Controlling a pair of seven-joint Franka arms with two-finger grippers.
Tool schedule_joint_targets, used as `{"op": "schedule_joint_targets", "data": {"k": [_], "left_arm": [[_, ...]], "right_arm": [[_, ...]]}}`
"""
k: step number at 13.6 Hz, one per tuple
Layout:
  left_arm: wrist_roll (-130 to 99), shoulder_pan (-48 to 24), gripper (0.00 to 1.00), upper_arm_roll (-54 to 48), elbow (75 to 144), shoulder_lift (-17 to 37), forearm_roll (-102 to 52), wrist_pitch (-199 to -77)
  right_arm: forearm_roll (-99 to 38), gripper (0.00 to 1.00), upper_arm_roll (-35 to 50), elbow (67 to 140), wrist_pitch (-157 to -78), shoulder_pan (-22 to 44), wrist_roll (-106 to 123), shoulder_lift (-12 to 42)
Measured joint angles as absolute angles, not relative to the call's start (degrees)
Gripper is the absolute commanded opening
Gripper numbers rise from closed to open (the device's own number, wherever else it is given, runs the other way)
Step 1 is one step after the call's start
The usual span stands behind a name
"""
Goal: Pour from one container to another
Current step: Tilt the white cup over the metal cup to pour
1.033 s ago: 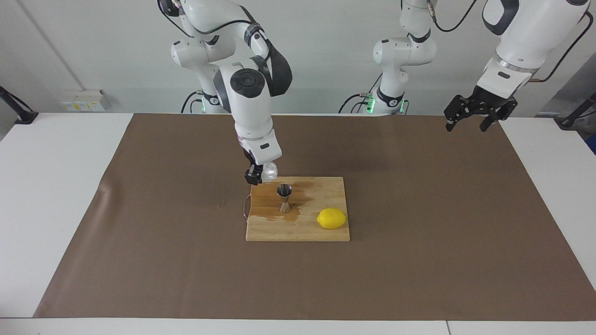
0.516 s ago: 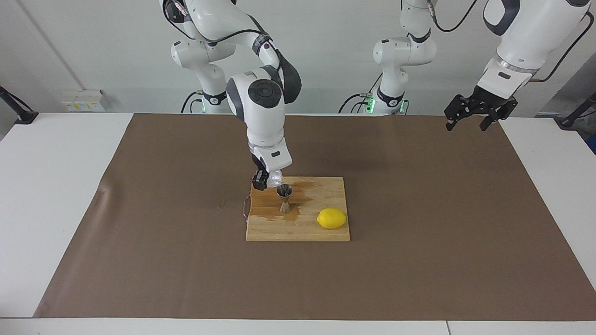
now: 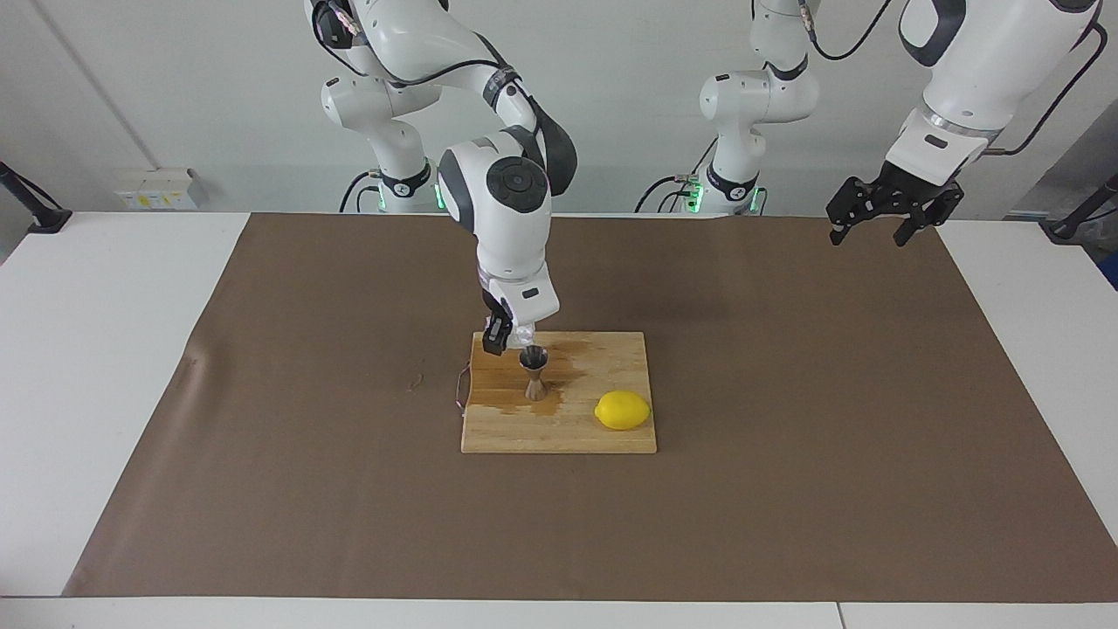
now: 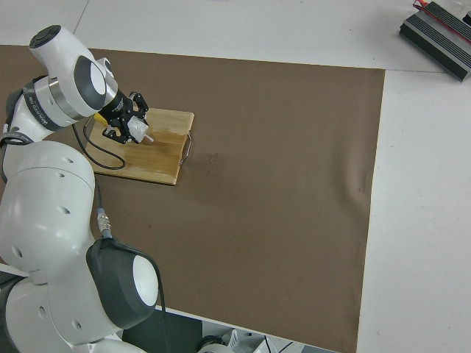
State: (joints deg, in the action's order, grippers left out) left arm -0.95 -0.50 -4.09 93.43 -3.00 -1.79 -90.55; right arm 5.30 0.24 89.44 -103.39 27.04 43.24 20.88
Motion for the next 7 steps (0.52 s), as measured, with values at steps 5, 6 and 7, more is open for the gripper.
{"op": "schedule_joint_targets", "data": {"k": [5, 6, 7], "left_arm": [[-0.95, -0.49, 1.0, -4.2, 93.43, -3.0, -2.47, -90.87], [-0.95, -0.49, 1.0, -4.23, 93.43, -3.0, -2.49, -90.83], [-0.95, -0.49, 1.0, -4.25, 93.45, -3.0, -2.49, -90.82]], "right_arm": [[5.82, 0.42, 0.19, 88.78, -102.46, 27.04, 42.15, 20.92], [5.82, 0.42, 0.19, 88.34, -101.81, 27.04, 41.74, 20.99], [5.82, 0.42, 0.19, 87.79, -101.2, 27.04, 41.48, 21.08]]}}
